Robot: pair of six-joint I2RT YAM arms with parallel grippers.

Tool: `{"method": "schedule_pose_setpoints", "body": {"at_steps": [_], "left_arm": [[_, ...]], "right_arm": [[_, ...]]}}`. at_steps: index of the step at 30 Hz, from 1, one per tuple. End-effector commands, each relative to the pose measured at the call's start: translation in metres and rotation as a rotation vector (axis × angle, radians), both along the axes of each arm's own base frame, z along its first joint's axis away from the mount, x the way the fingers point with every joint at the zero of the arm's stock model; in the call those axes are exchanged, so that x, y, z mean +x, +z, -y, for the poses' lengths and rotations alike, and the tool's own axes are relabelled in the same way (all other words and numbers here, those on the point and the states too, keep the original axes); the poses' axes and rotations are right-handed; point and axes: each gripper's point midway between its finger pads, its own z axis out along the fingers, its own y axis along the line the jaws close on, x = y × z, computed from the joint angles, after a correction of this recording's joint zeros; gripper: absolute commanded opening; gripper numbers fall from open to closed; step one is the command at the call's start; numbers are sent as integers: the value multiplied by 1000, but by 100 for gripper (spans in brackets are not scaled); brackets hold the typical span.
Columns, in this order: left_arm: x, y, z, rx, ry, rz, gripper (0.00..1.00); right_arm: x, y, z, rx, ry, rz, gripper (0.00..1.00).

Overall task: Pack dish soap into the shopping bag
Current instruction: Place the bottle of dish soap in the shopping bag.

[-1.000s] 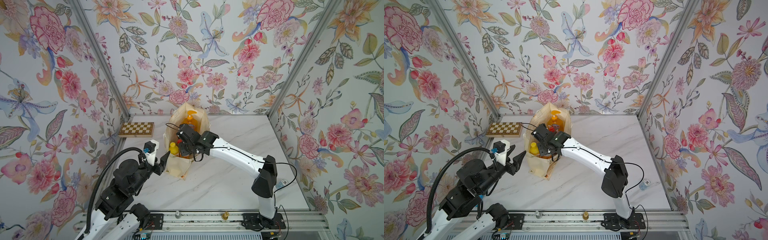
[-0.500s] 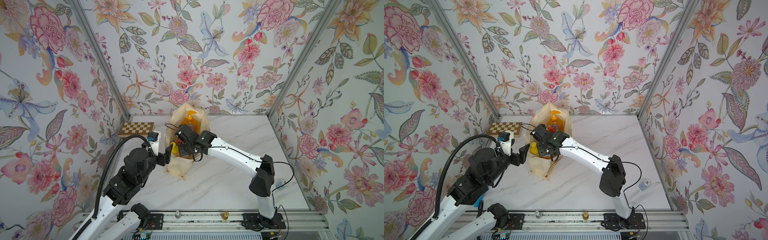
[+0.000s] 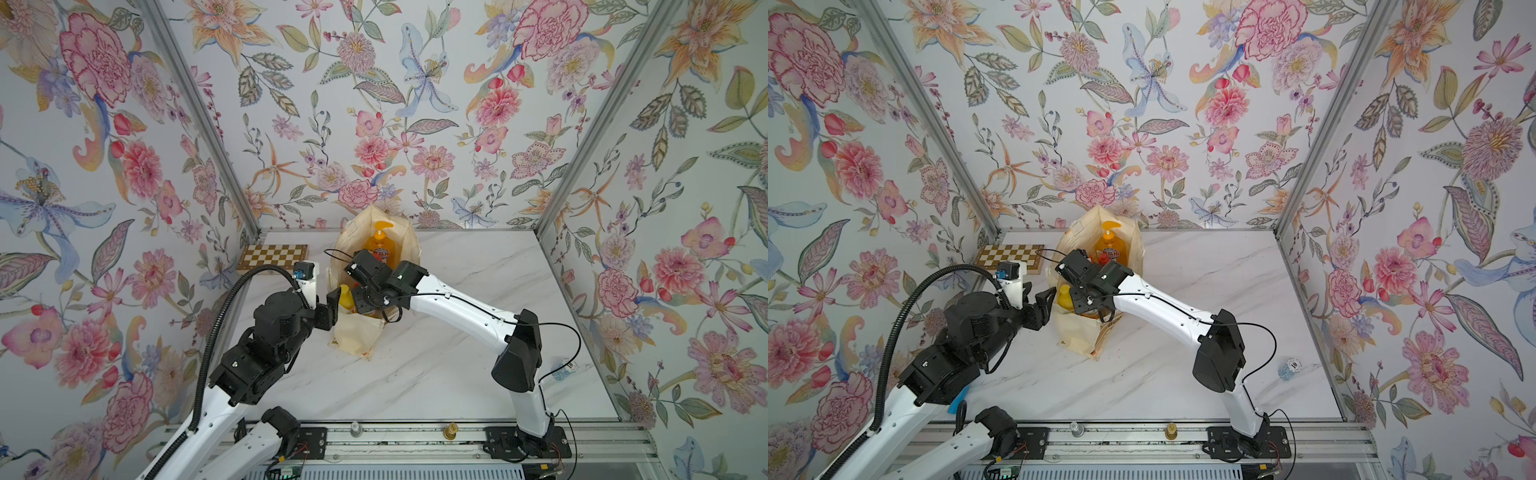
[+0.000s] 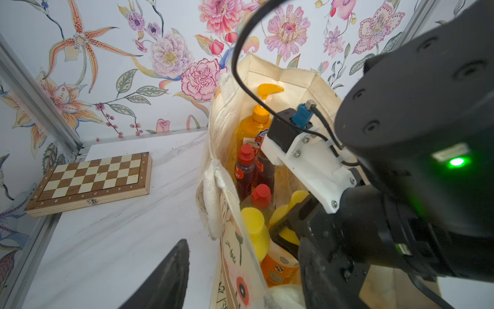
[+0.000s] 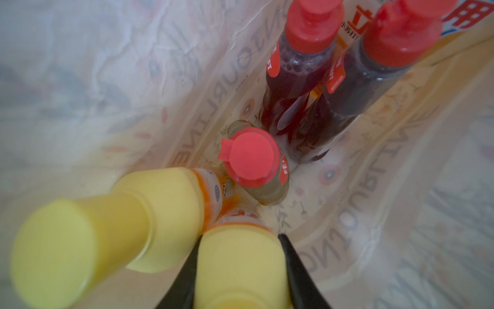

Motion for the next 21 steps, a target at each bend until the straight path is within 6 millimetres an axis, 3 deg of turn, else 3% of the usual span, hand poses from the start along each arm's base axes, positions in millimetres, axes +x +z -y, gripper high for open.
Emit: {"method": "schedule_pose_setpoints", "body": {"at_steps": [1, 6, 13, 18, 21], "left_arm": [[1, -11, 2, -9, -9, -39, 59], [2, -13, 1, -20, -8, -50, 44], [4, -13, 1, -21, -8, -51, 15], [7, -10, 0, -15, -2, -48, 1], [8, -7, -1, -11, -1, -40, 0]], "right_arm": [[-17, -17, -9, 5, 16, -66, 0], [-15, -27, -5, -31, 11, -58, 0], [-7, -30, -2, -78, 10, -5, 0], [0, -29, -1, -82, -3, 13, 0], [4, -23, 4, -82, -26, 17, 0]]}}
